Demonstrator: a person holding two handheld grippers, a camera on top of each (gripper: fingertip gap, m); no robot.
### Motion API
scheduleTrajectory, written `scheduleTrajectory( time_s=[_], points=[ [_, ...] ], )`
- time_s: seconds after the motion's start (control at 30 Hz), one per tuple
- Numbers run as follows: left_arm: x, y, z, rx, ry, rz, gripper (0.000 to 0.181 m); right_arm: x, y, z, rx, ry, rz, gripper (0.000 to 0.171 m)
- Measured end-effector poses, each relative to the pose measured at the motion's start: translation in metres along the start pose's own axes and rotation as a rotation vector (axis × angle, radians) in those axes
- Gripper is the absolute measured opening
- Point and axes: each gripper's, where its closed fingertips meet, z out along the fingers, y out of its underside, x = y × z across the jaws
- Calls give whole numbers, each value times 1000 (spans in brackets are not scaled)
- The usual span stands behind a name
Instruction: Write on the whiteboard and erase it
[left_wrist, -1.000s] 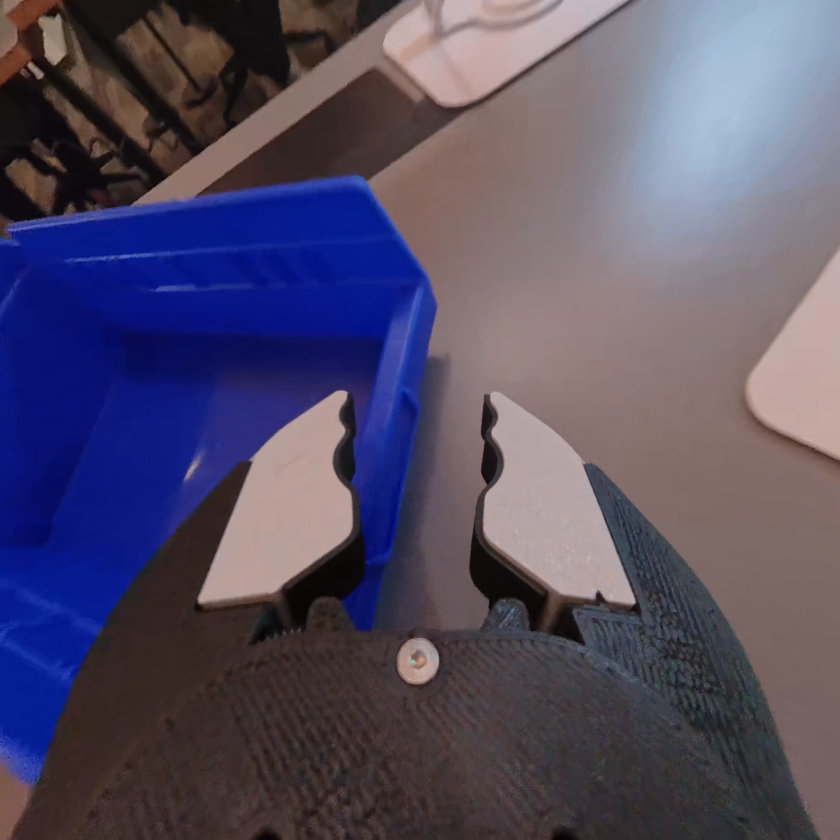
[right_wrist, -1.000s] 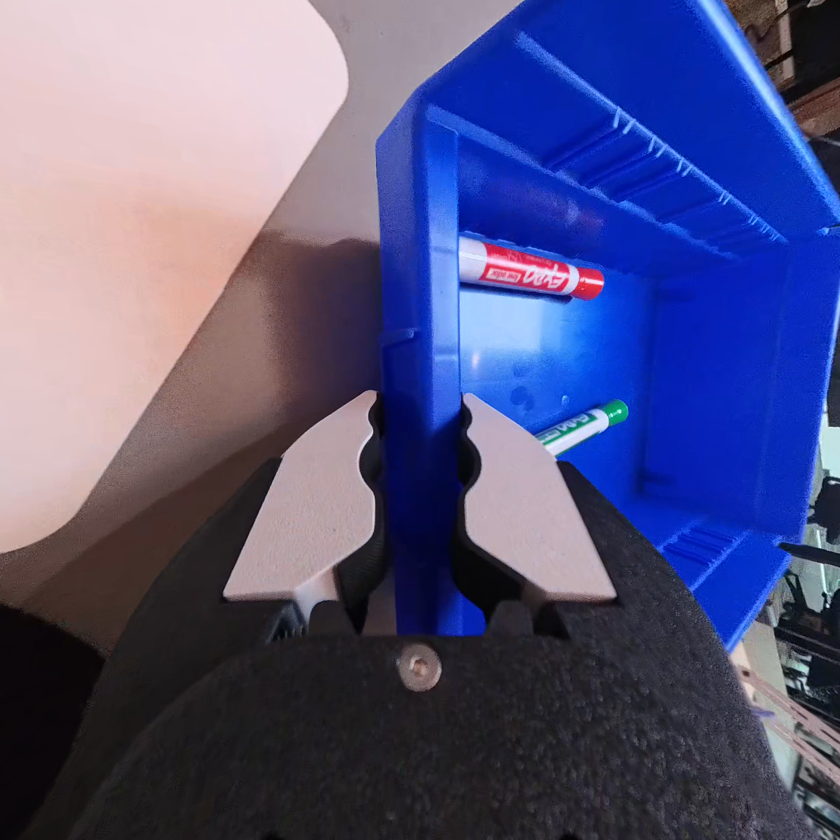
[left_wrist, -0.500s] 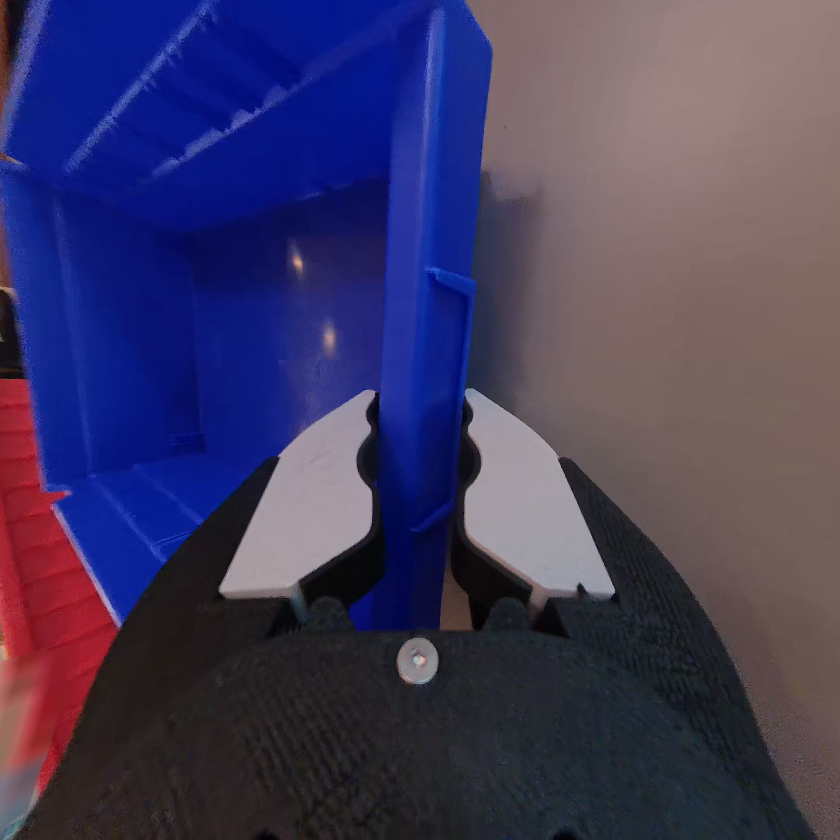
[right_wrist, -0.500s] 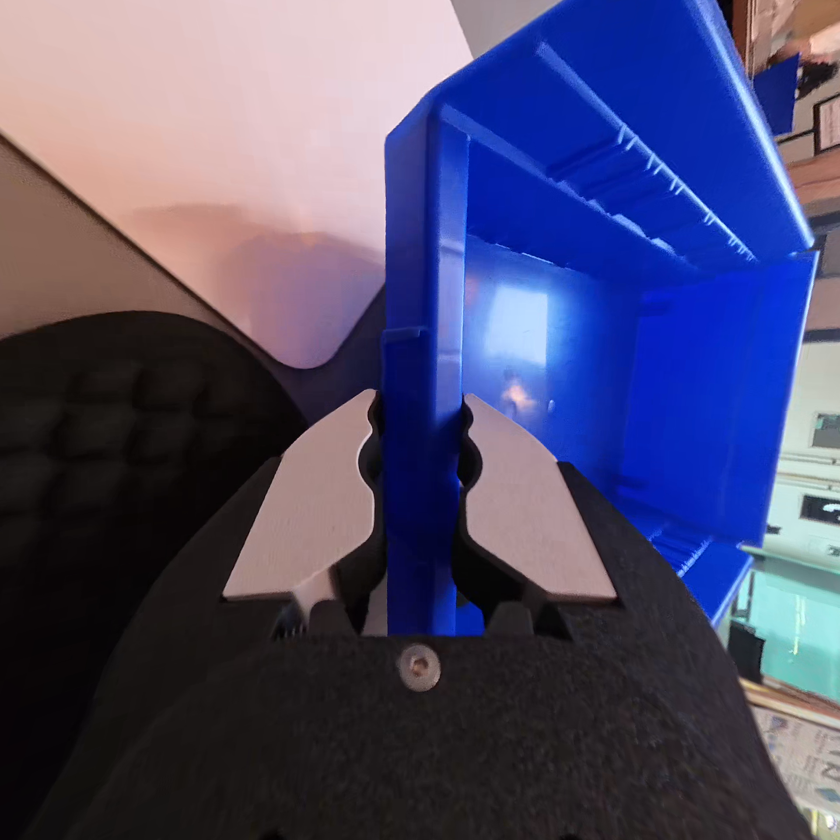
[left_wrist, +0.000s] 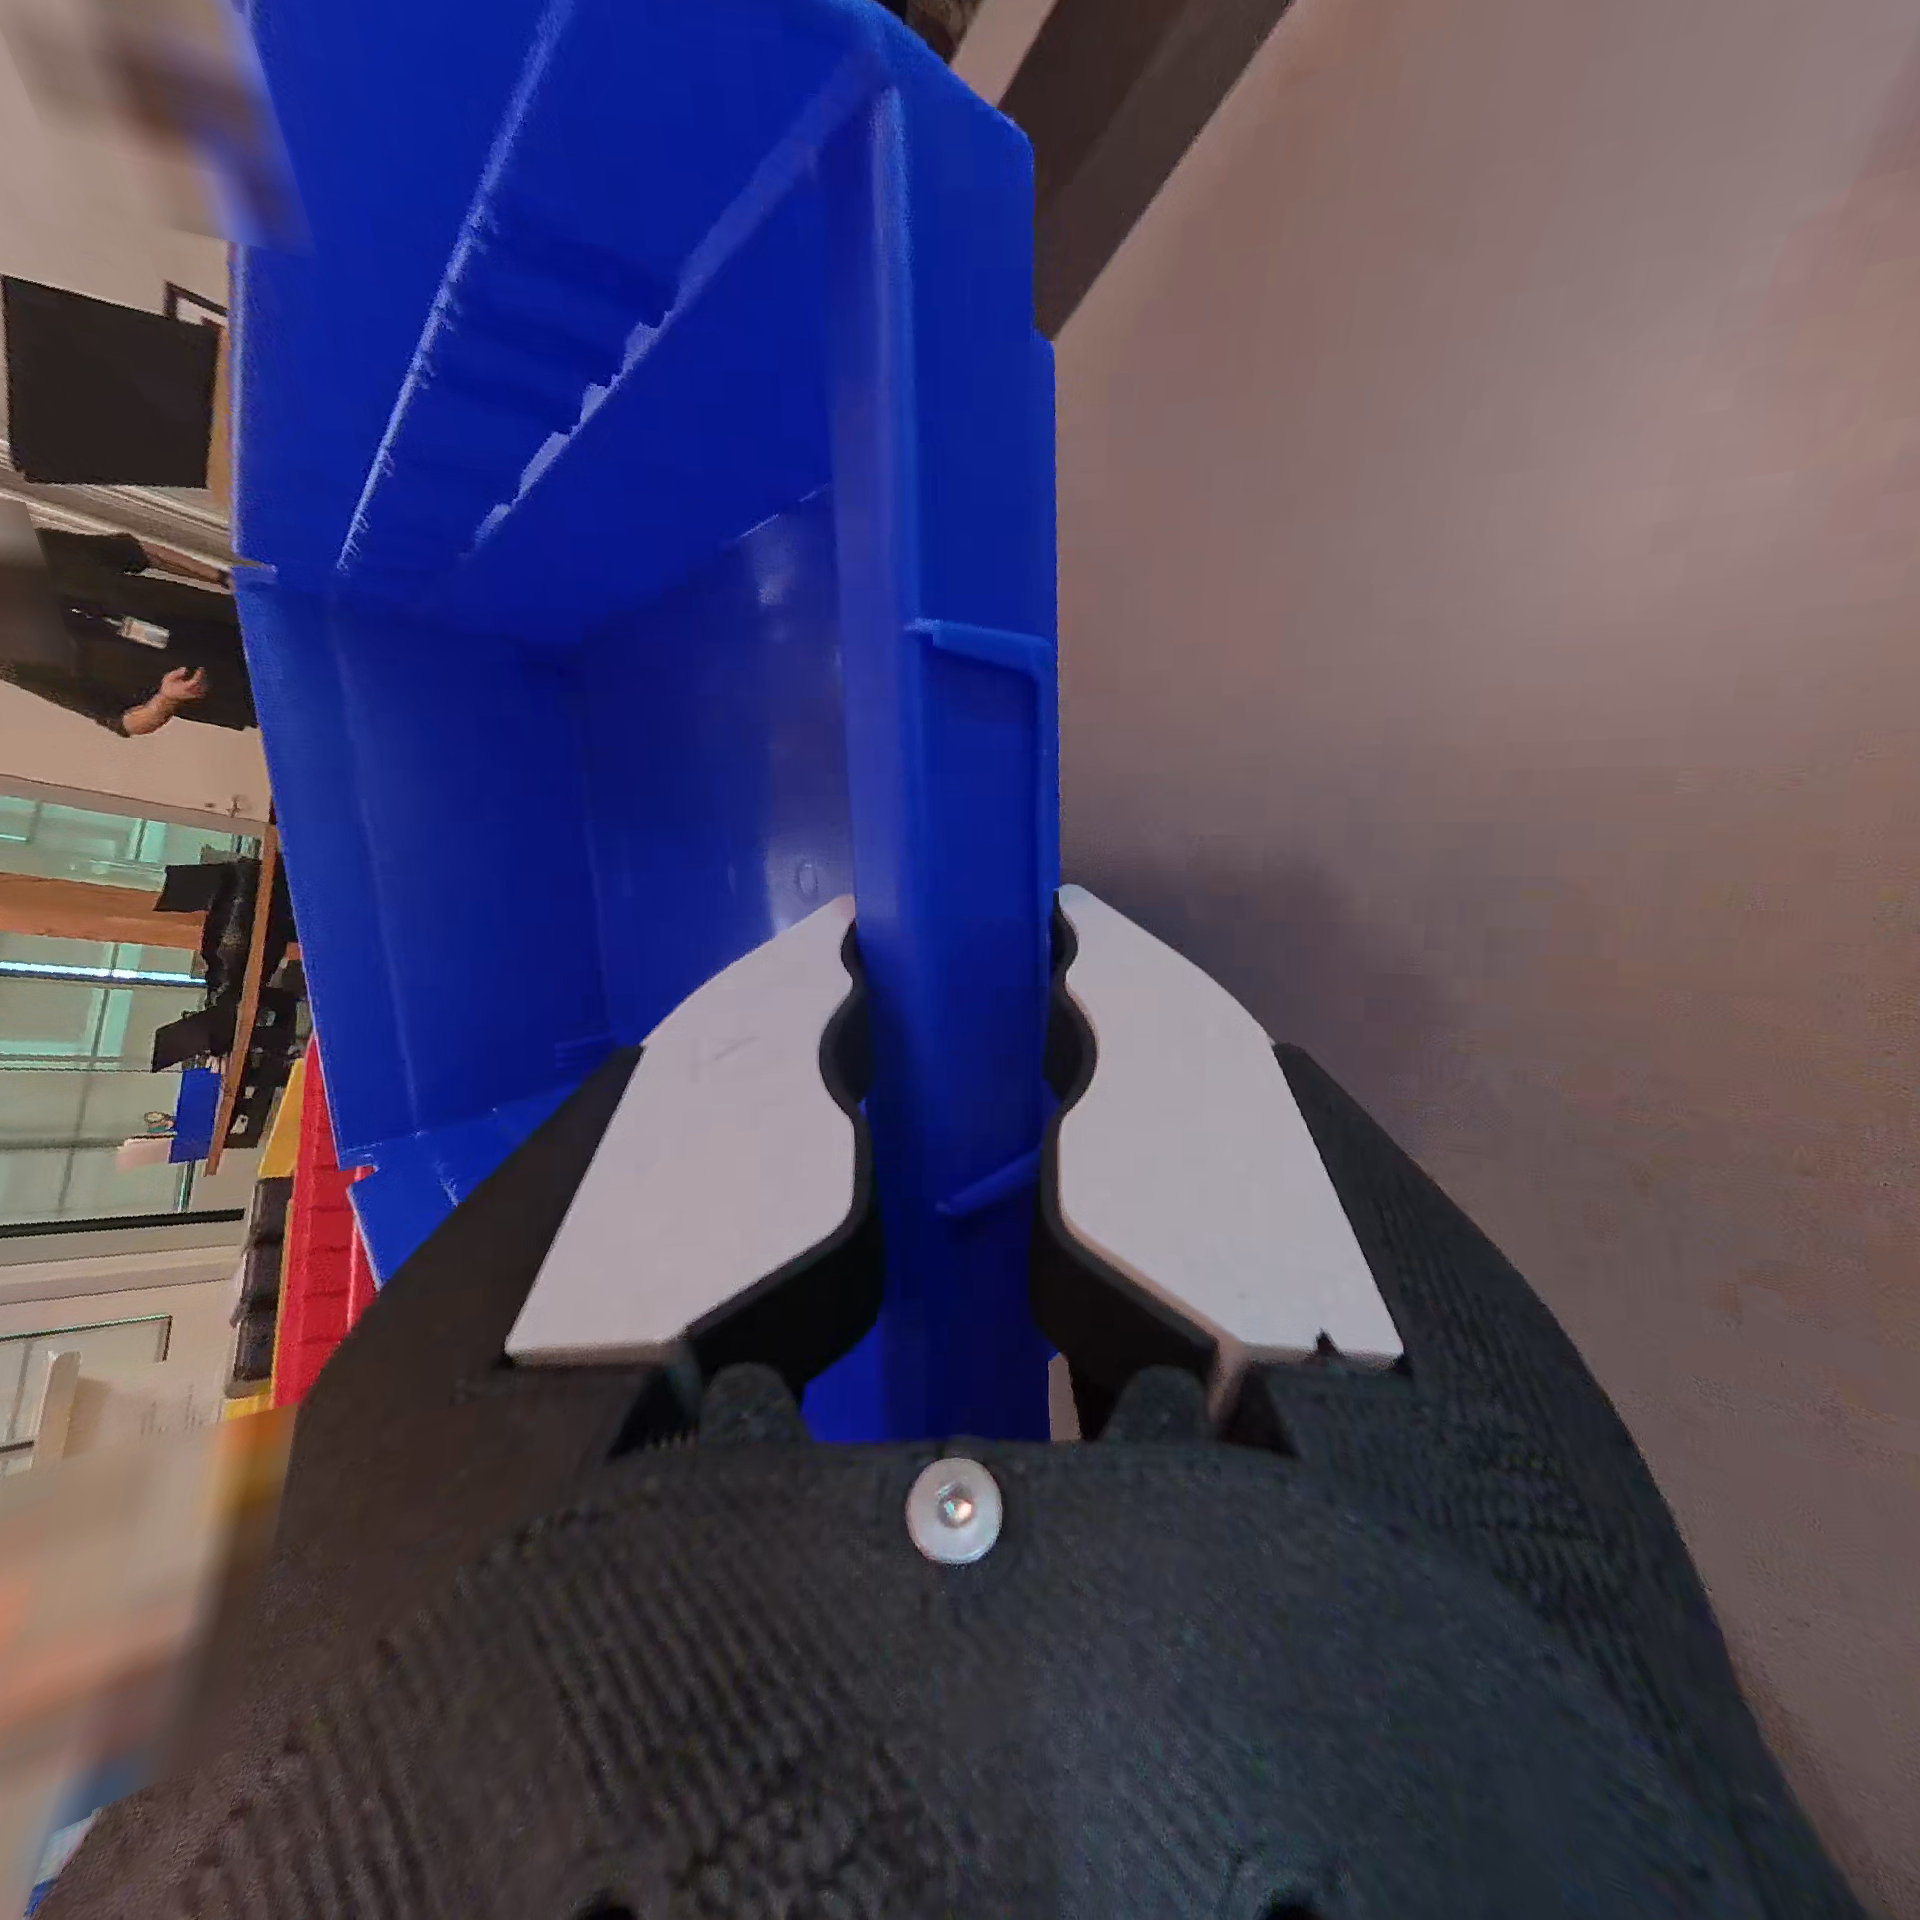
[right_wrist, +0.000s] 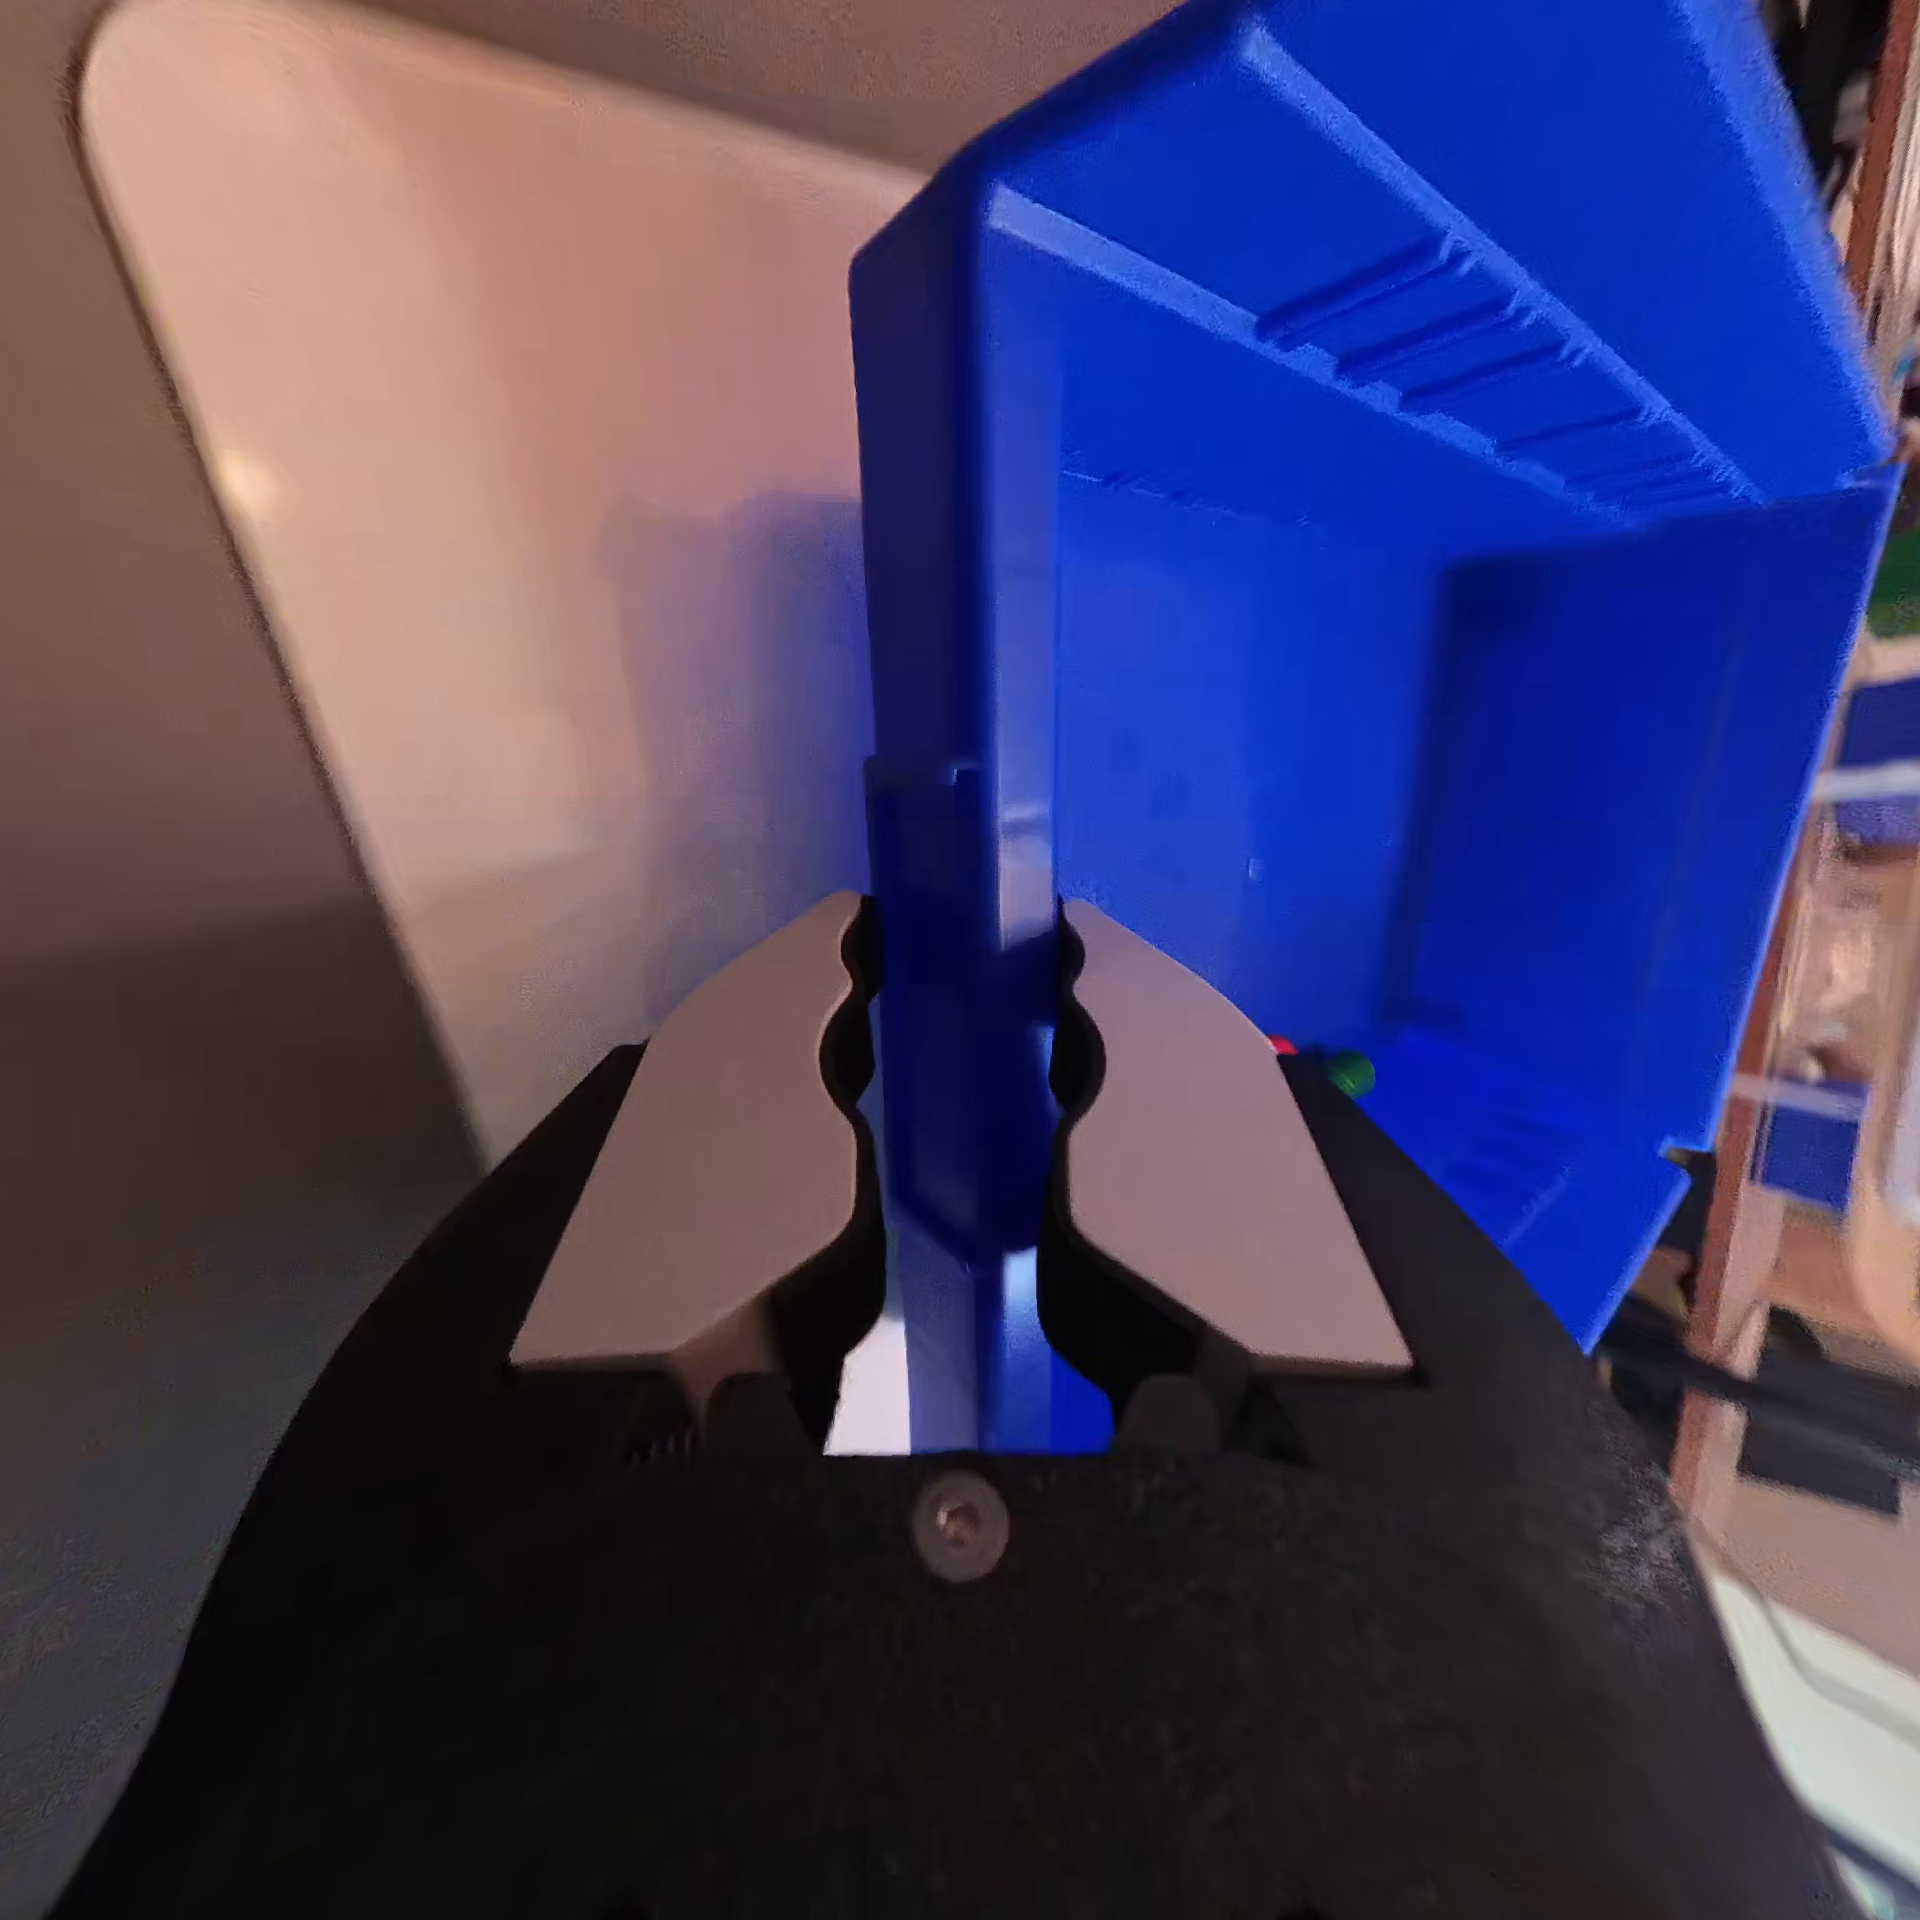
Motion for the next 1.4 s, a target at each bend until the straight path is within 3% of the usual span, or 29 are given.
scheduleTrajectory(
  time_s=[0.07, 0.17, 0.33, 0.6, 0.83, 0.97, 1.0, 1.03, 1.23, 1.4],
  points=[
    [-5, -7, -8, 32, -17, -10, 31, 12, -29, 30, 58, 11, -58, 33],
    [-11, -16, -19, 67, -42, -13, 31, 43, -71, 65, 126, 178, -221, 34],
    [-13, -28, -30, 104, -50, -6, 31, 68, -100, 83, 245, 229, -180, 37],
    [18, -68, -54, 203, -9, 105, 31, 94, -84, 39, 385, 208, 203, 52],
    [97, -140, -88, 396, 69, 309, 32, 170, -71, -27, 649, 227, 740, 59],
    [147, -190, -107, 485, 99, 441, 31, 203, -38, -51, 601, 421, 846, 43],
    [152, -202, -108, 496, 77, 454, 32, 209, -25, -63, 604, 471, 869, 16],
    [155, -211, -104, 488, 64, 458, 32, 213, -12, -73, 593, 513, 874, 12],
    [198, -282, -110, 669, 17, 469, 35, 216, 61, -112, 427, 764, 888, 5],
    [271, -284, -152, 798, 280, 466, 40, 196, 122, -157, 290, 884, 970, 2]
  ],
)
